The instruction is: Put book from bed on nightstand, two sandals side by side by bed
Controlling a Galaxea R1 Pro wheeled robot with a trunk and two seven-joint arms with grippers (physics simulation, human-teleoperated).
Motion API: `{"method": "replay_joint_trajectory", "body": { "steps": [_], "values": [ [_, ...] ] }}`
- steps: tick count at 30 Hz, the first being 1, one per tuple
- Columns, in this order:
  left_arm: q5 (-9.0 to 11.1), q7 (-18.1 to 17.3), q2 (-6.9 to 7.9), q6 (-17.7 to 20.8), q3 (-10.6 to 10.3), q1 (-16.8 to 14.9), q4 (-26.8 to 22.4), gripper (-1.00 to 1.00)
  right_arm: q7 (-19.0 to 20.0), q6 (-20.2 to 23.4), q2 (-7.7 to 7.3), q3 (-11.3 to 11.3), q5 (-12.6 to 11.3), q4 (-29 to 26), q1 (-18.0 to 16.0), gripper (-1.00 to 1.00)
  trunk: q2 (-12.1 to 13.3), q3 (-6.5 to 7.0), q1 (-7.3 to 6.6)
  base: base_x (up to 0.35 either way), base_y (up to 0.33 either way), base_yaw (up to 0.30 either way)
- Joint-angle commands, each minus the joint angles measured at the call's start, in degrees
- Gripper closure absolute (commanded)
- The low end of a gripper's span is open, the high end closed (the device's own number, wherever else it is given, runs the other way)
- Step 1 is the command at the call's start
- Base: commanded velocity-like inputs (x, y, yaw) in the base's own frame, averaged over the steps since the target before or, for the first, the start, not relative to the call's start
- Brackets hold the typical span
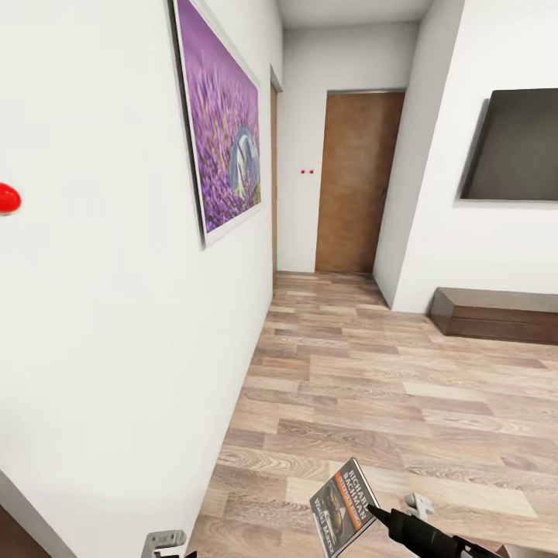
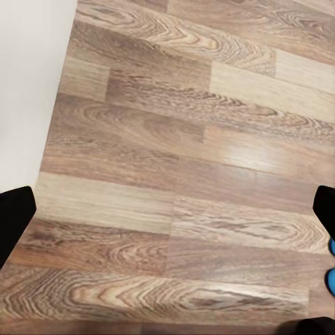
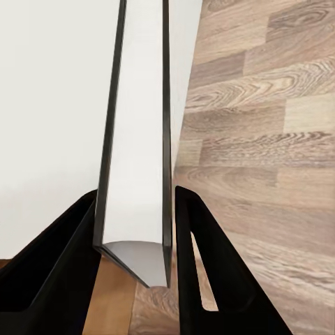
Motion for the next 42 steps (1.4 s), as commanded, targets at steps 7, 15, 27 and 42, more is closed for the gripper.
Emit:
{"method": "replay_joint_trajectory", "body": {
  "steps": [7, 15, 27, 42],
  "values": [
    [0.5, -0.2, 0.01, -0.2, -0.5, 0.0, 0.1, -1.00, 0.2, -0.2, -0.03, 0.0, -0.2, 0.2, -0.1, 1.00, 0.0, -0.08, 0.01, 0.010, 0.010, -0.017],
    [0.5, -0.2, 0.01, -0.2, -0.5, 0.0, 0.1, -1.00, 0.2, -0.2, -0.03, 0.0, -0.2, 0.2, -0.1, 1.00, 0.0, -0.21, 0.01, 0.000, 0.000, -0.170],
    [0.5, -0.2, -0.01, -0.2, -0.5, -0.1, 0.1, -1.00, 0.2, -0.2, -0.03, 0.0, -0.2, 0.2, -0.1, 1.00, 0.0, -0.22, 0.01, 0.135, 0.000, -0.065],
    [0.5, -0.2, -0.14, -0.2, -0.5, 0.0, 0.1, -1.00, 0.2, -0.2, -0.03, 0.0, -0.2, 0.2, 0.0, 1.00, 0.0, -0.22, 0.01, 0.187, 0.043, 0.000]
  ]
}}
